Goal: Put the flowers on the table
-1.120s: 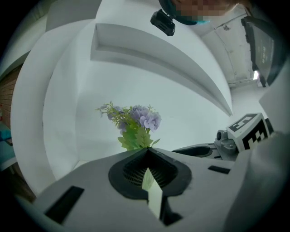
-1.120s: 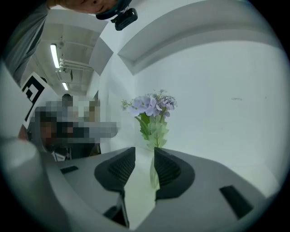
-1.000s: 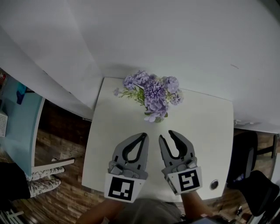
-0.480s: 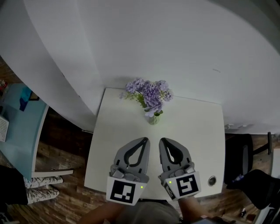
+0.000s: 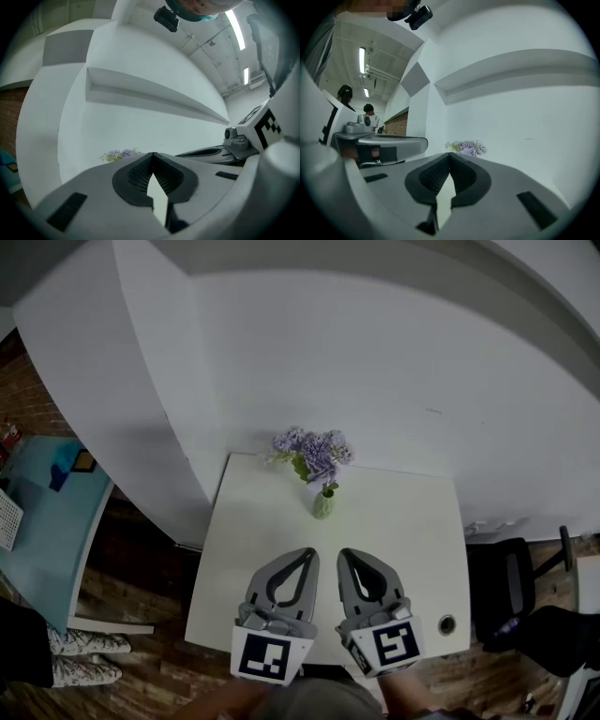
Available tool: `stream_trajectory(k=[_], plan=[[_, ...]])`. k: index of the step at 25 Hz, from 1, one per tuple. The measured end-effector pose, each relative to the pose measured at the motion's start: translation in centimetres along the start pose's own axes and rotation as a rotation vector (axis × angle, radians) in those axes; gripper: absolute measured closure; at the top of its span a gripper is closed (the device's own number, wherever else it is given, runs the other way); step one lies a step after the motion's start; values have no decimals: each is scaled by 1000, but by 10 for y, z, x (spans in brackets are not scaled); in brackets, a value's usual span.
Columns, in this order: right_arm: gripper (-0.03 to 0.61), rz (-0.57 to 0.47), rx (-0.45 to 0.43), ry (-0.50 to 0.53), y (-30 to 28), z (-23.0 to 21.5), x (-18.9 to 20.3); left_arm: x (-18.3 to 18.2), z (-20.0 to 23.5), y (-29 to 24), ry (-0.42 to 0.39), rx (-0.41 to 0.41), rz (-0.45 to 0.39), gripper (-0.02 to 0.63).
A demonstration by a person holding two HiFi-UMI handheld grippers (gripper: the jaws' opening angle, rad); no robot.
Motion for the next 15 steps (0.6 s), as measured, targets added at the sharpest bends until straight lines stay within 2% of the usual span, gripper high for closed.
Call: stream_trajectory(k=[6,15], plan=[[572,-45,-2,24,14,15,-22,-17,-2,19,-17,-17,-29,606],[572,-76,0,32,24,30,-32,-32,0,35,-53,-24,-67,606]])
Point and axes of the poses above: the fingertips, and each gripper's own axes: y backward along the fingers, z to its left, x out of its underside, the point moved 6 cm from there along y, backward along the fingers, and after that the axes turned 13 degrees about -z, right-handed, at the moved point
